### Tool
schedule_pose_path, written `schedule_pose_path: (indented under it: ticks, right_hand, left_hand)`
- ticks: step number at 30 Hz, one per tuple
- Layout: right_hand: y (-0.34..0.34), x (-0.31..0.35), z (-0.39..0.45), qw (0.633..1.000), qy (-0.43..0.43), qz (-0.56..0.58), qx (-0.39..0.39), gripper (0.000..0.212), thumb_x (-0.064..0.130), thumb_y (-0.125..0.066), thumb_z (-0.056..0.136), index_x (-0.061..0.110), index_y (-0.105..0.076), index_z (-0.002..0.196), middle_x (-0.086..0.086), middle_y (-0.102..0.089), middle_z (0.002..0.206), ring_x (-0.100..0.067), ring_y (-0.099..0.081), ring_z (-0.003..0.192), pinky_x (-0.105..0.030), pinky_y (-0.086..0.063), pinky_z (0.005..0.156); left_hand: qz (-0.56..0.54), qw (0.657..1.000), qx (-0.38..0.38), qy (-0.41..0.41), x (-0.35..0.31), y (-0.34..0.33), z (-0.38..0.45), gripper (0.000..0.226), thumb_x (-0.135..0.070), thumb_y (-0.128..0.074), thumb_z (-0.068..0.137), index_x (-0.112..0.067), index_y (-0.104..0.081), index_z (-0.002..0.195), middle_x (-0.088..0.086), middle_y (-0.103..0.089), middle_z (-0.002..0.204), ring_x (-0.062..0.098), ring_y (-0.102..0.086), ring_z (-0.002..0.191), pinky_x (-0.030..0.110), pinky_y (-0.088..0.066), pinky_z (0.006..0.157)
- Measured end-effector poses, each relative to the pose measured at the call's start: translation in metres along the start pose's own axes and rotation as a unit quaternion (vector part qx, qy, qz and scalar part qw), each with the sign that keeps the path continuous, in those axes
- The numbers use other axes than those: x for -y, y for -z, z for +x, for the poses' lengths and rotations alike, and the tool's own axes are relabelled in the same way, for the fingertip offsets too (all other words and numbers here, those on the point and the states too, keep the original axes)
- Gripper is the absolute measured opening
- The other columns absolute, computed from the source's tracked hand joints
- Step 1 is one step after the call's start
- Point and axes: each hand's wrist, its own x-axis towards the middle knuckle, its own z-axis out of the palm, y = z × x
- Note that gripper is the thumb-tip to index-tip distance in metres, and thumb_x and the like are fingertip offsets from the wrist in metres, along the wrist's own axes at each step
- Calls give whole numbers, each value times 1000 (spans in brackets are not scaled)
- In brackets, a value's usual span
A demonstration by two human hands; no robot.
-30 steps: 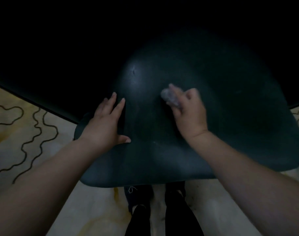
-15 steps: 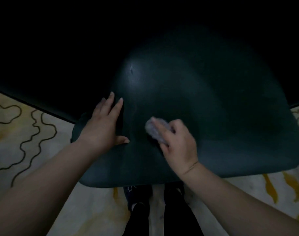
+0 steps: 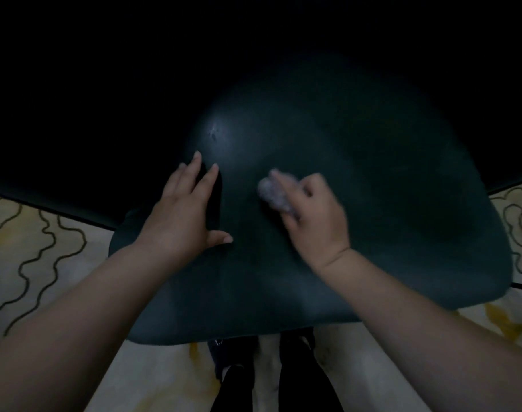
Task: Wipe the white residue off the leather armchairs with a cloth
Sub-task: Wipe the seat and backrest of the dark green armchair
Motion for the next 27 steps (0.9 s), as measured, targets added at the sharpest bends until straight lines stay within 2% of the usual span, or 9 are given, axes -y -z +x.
schedule_pose_path:
  ticks: [3,6,11,15,17,20,22,24,27]
  right_hand:
    - [-4,2,-2,992,105,-22,70,51,13,-64,79,22,-60,129,-16,-54,83,-33,-54,69,-36,-48,48]
    - [9,-36,16,997,7,-57,53,56,9,-63,81,27,-54,134,-18,-52,93,-34,-53,78,-39,-48,58]
    - [37,-111,42,979,-175,-93,-56,53,9,-53,88,27,-49,138,-18,-48,106,-34,-52,83,-37,-43,66]
    - [20,-104,74,959,-271,-31,-77,48,15,-49,92,26,-47,139,-20,-49,119,-35,-53,97,-30,-37,76]
    - [1,-72,89,973,-226,16,-34,48,16,-49,91,26,-47,138,-19,-52,121,-36,-52,102,-31,-36,77]
    - [-25,-20,91,994,-85,54,39,52,15,-57,90,26,-47,139,-19,-51,111,-34,-54,92,-35,-44,75]
    - [-25,-13,86,995,-30,53,74,54,13,-60,89,28,-48,139,-16,-50,105,-30,-52,85,-33,-41,68]
    - [-11,-34,82,995,-25,35,95,53,16,-58,89,34,-47,139,-13,-47,102,-25,-46,79,-31,-33,64]
    - [17,-73,70,990,-80,-14,115,48,23,-54,92,36,-47,138,-8,-43,100,-18,-40,79,-33,-40,66]
  left_hand:
    - [21,1000,22,9,-10,1,7,124,-53,-82,63,-28,-1,154,-3,20,160,22,10,147,37,-7,119]
    - [31,999,40,13,-13,4,13,124,-54,-81,64,-29,1,153,-4,21,159,21,11,147,41,-10,120]
    - [31,998,52,12,-24,5,21,123,-57,-79,64,-31,2,153,-6,22,159,21,13,147,45,-13,120]
    - [28,998,43,27,-33,-3,24,126,-56,-80,63,-30,4,153,-4,24,158,24,17,146,44,-11,120]
    - [25,999,38,29,-34,-6,25,127,-55,-81,63,-29,4,153,-3,25,158,25,19,146,43,-8,120]
    - [27,999,37,26,-32,-9,26,128,-55,-81,62,-30,5,153,-3,25,158,24,19,146,42,-5,121]
    - [29,999,39,21,-30,-8,26,128,-56,-81,62,-30,6,153,-3,24,158,24,19,146,40,-5,121]
    - [32,998,44,16,-28,-4,26,124,-54,-80,65,-30,4,153,-3,22,159,23,16,146,40,-9,121]
    - [49,997,65,14,-27,7,24,113,-54,-75,73,-26,-1,154,-2,16,160,21,10,148,40,-13,120]
